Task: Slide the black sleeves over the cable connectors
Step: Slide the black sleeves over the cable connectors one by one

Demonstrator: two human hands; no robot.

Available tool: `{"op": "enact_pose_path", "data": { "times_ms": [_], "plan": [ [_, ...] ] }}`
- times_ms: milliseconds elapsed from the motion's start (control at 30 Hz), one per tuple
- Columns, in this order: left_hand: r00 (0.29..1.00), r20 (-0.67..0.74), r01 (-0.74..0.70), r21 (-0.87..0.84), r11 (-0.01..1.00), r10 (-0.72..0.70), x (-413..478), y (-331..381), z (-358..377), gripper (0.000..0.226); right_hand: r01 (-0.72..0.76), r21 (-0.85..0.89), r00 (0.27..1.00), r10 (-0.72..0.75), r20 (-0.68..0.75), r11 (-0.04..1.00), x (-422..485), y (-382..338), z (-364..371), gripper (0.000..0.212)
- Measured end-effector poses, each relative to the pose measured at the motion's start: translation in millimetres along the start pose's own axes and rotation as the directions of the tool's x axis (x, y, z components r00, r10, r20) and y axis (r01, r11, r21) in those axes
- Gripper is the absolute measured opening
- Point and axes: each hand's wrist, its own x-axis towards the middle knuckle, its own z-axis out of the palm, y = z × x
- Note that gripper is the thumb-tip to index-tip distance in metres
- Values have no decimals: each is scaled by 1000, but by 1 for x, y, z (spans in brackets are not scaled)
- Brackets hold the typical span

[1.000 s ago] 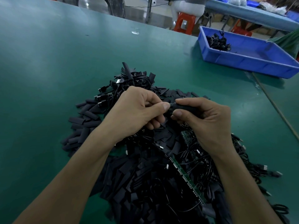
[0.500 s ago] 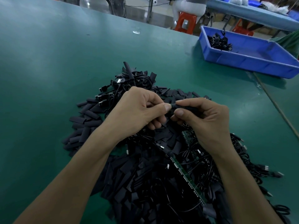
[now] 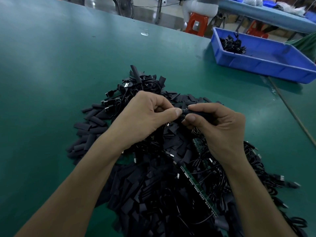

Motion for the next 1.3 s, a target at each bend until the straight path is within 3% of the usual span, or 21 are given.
{"op": "enact_pose_path", "data": {
  "times_ms": [267, 867, 1100, 1300],
  "plan": [
    [999, -3, -46, 70, 997, 46, -1, -3, 0, 17, 0, -13, 1000, 0, -29, 1000, -3, 3, 4, 14],
    [996, 77, 60, -164, 985, -48, -2, 6, 0, 19, -12, -134, 996, 24, 90, 991, 9, -8, 3, 26],
    [999, 31, 43, -104, 994, -40, -1, 2, 4, 21, -79, -74, 989, 69, -134, 994, 5, -9, 12, 31],
    [1000, -4, 2, -67, 998, -2, 0, -2, 8, 20, -113, -73, 921, 77, -382, 991, 0, -8, 34, 26]
  ]
}}
